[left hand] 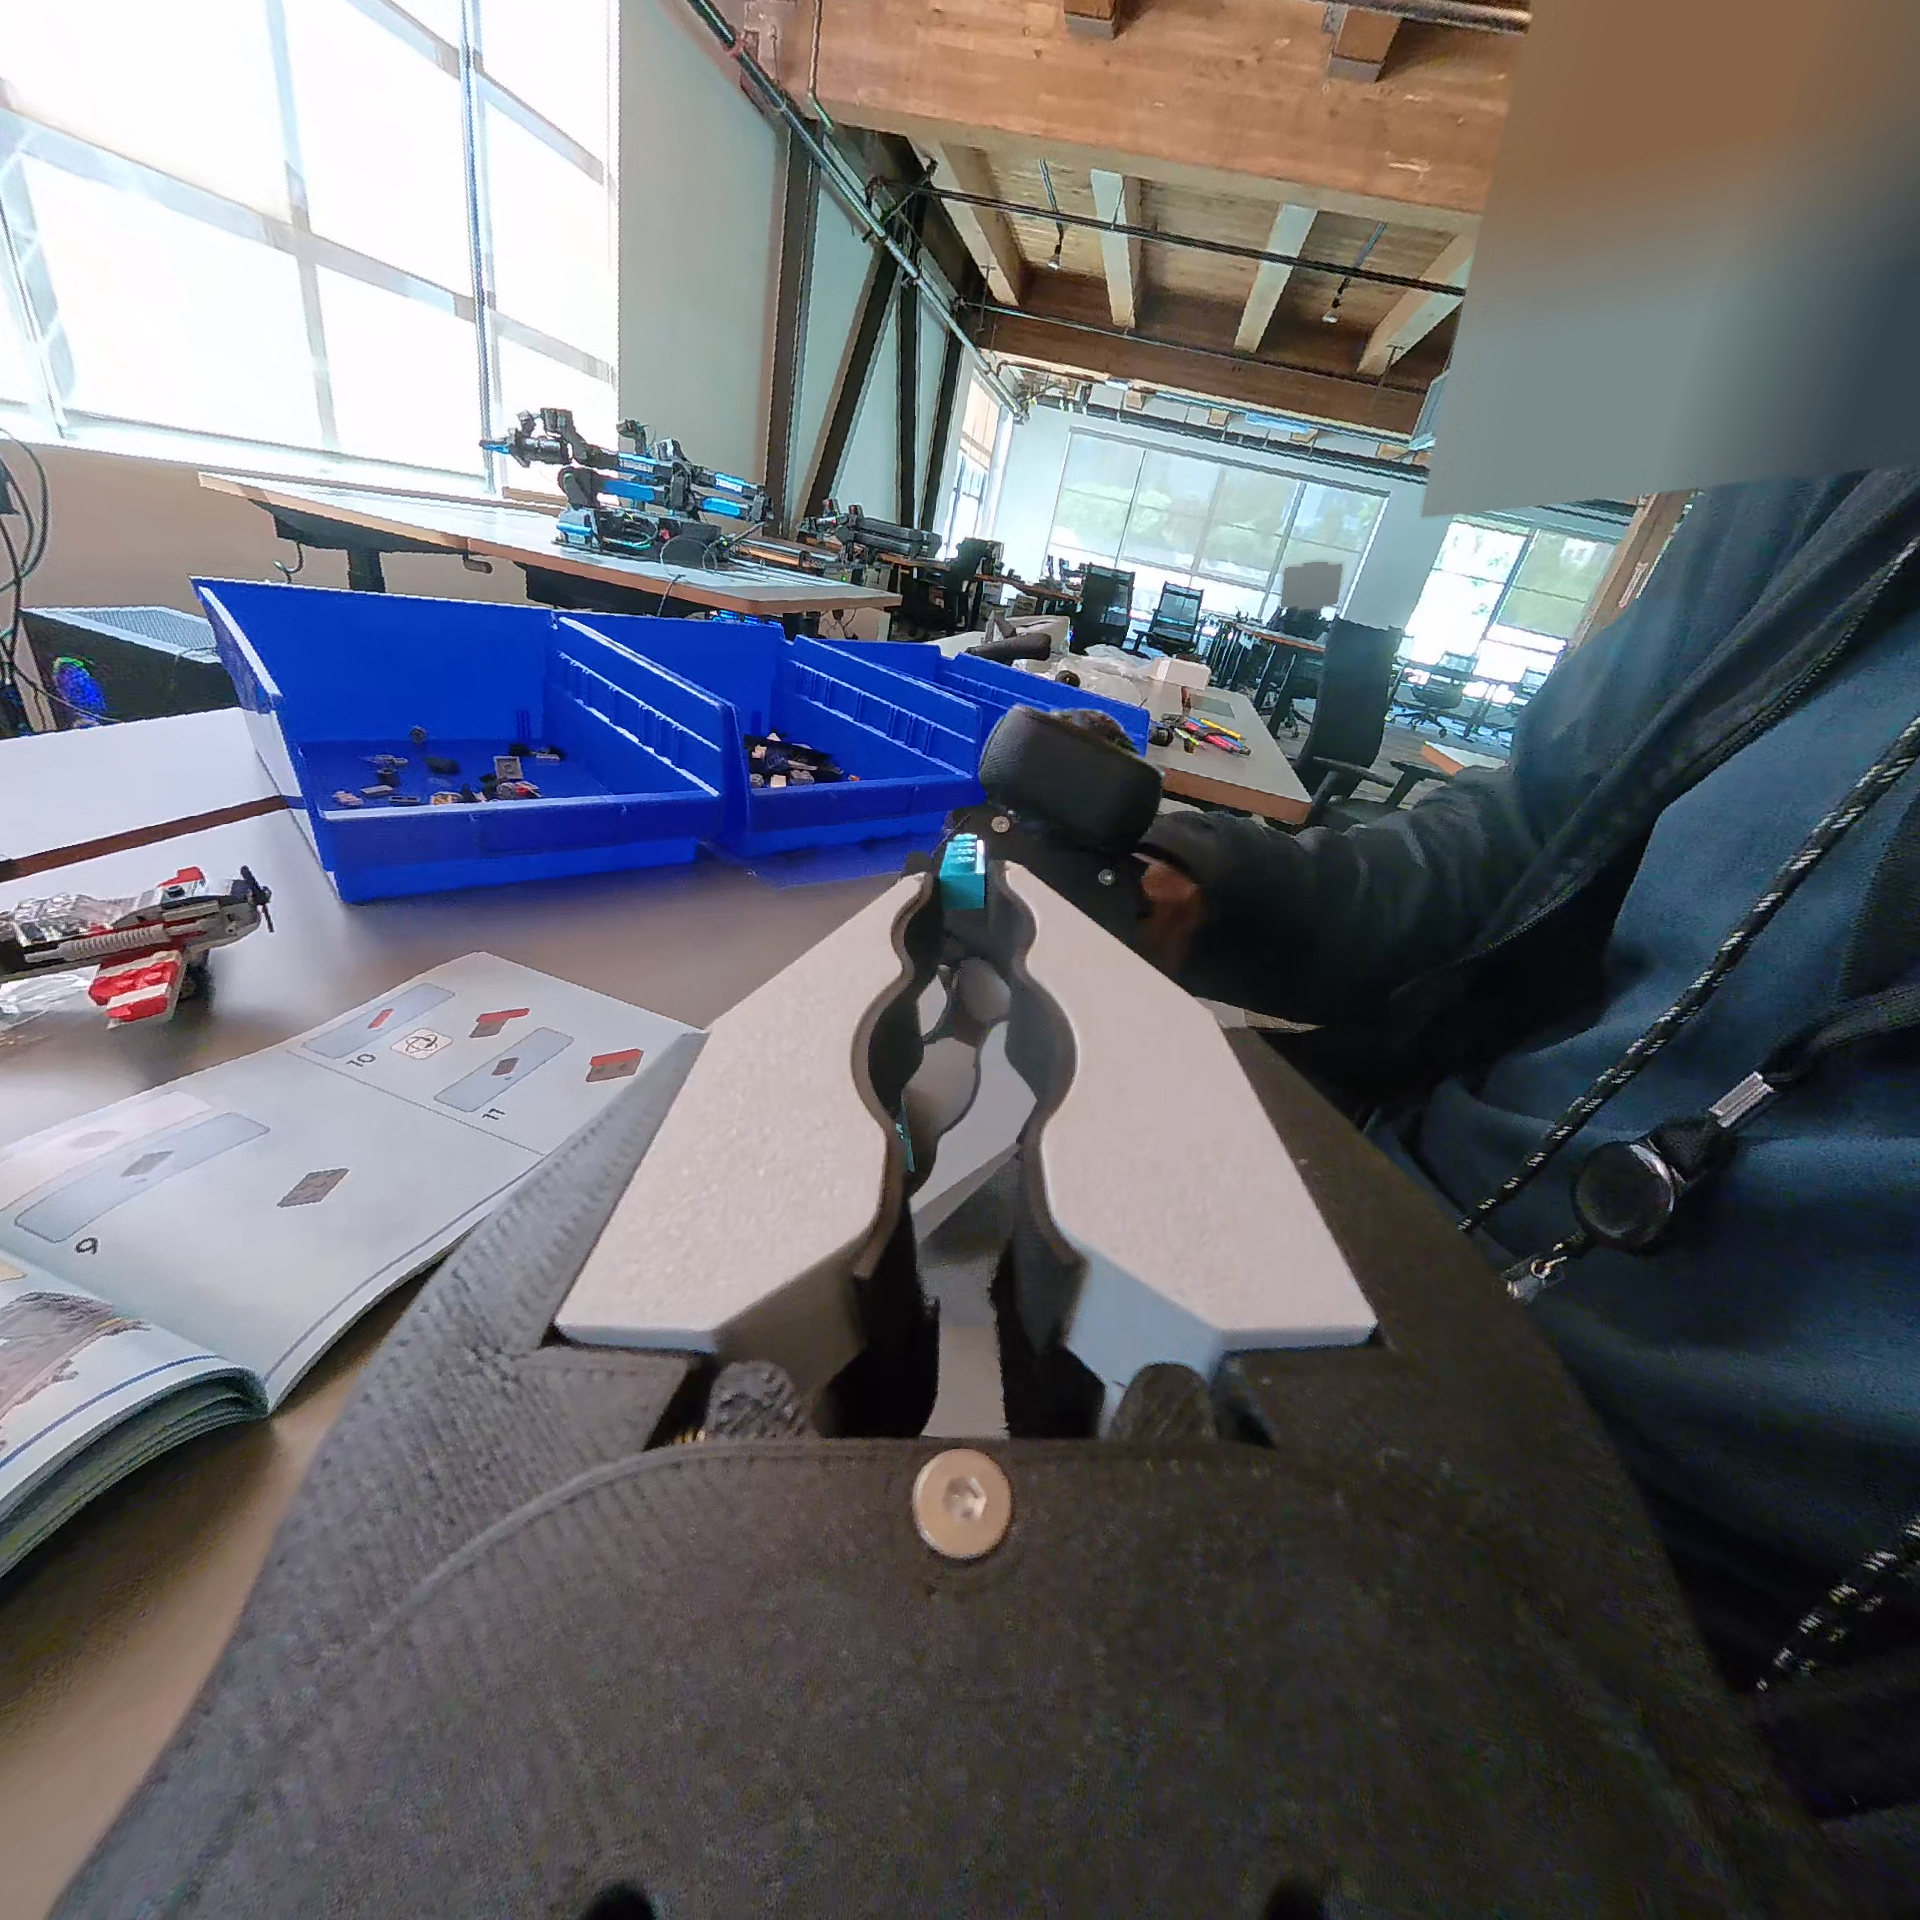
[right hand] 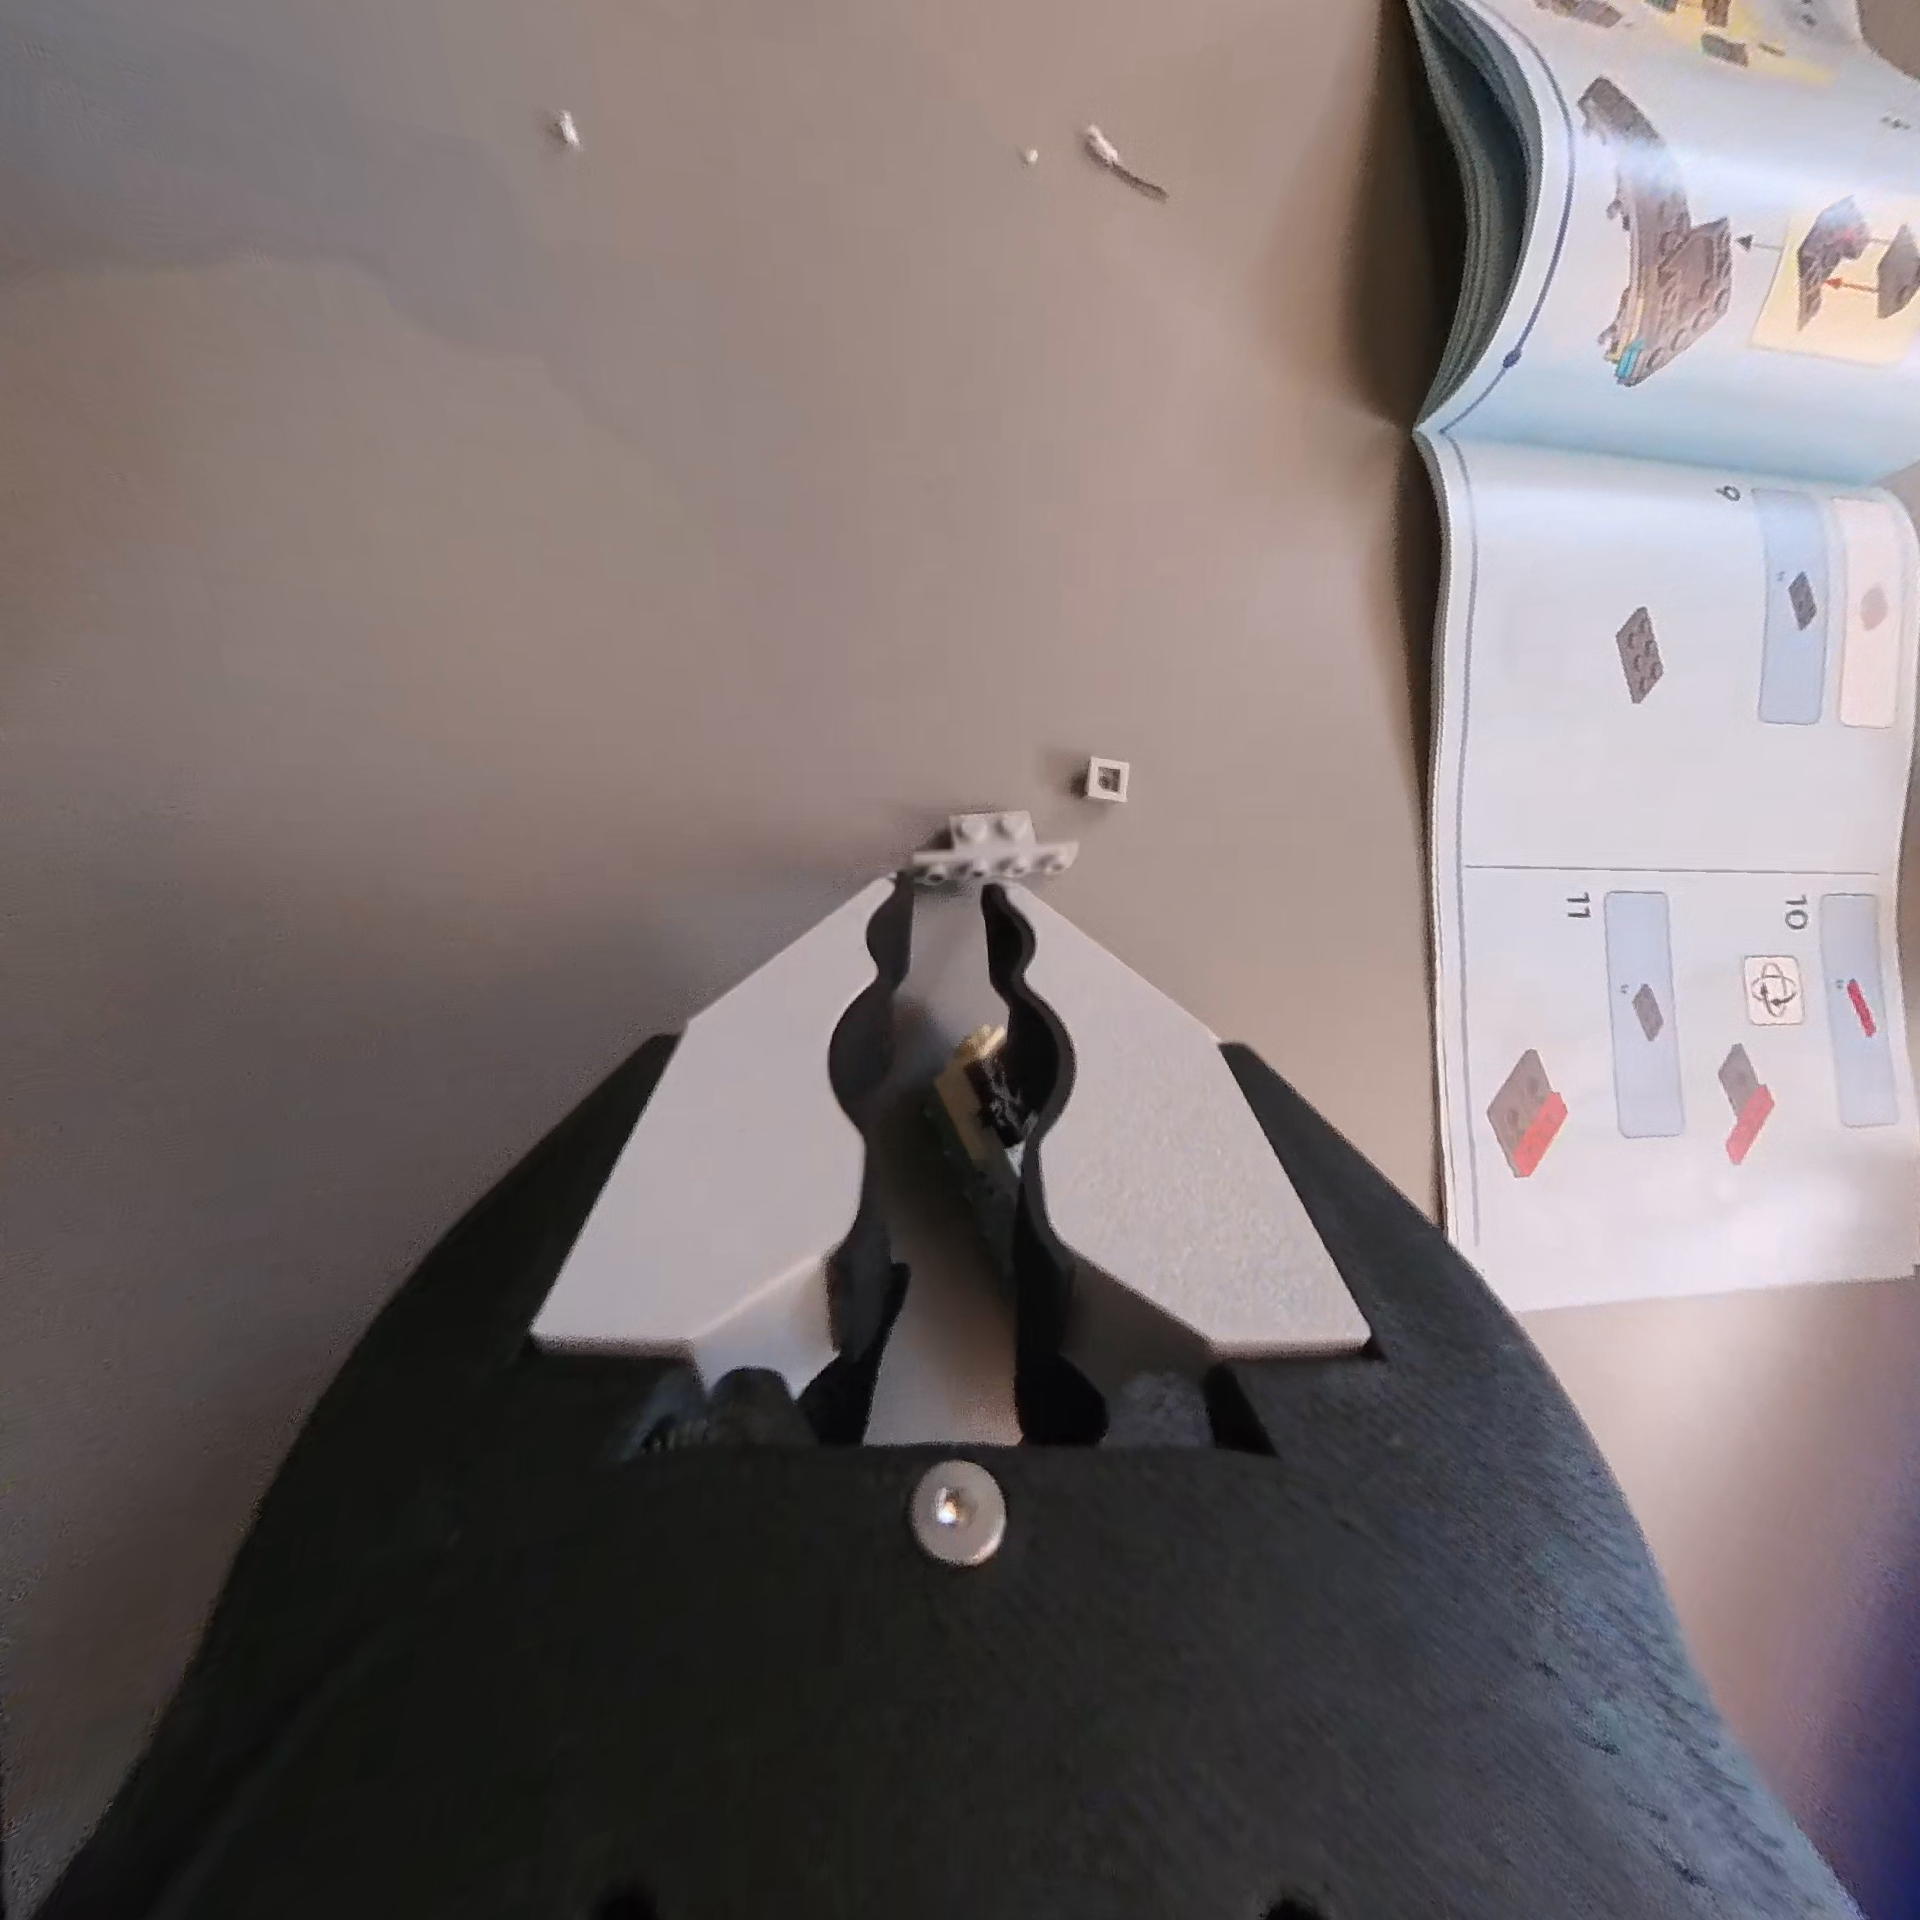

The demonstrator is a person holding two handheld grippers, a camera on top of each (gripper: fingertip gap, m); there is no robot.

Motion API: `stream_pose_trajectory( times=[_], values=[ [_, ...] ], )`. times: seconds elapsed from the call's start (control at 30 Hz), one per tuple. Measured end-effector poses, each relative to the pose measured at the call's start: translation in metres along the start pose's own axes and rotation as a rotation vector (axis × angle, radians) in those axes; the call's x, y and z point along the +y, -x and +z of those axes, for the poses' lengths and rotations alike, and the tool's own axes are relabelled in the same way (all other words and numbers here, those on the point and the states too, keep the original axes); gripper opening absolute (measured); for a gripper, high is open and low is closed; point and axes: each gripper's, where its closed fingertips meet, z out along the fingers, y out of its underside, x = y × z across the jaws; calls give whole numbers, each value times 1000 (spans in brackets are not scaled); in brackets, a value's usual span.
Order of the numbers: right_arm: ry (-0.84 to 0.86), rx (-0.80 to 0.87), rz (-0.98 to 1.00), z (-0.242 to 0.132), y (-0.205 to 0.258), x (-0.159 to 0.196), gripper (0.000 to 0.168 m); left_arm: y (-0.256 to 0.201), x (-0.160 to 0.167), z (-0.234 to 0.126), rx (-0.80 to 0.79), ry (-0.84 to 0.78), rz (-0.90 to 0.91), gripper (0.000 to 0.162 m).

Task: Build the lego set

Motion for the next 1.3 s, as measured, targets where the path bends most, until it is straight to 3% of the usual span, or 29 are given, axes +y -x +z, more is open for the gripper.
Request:
stream_pose_trajectory(
  times=[0.33, 0.4, 0.53, 0.67, 0.87, 1.13, 1.3],
  values=[
    [4, 44, 52, 1, -3, -2, 30, -2, 0, 1, 12, -2, 2, 8],
    [3, 59, 62, 3, -5, -4, 28, -3, 0, 1, 16, 1, 4, 7],
    [11, 83, 58, 4, -9, -2, 7, -5, -2, -1, 17, -5, 8, 7],
    [-24, 69, 91, 1, -11, -3, 7, -4, -3, -3, 14, -11, 7, 7],
    [-143, 39, 142, -21, -17, -18, 7, -6, -4, -7, 26, -21, 7, 8],
    [-386, -89, 74, -74, -16, -70, 7, -5, -9, -17, 28, -48, 5, 7],
    [-483, -121, 74, -87, -19, -91, 7, -3, -10, -20, 26, -58, 0, 7]
  ],
)
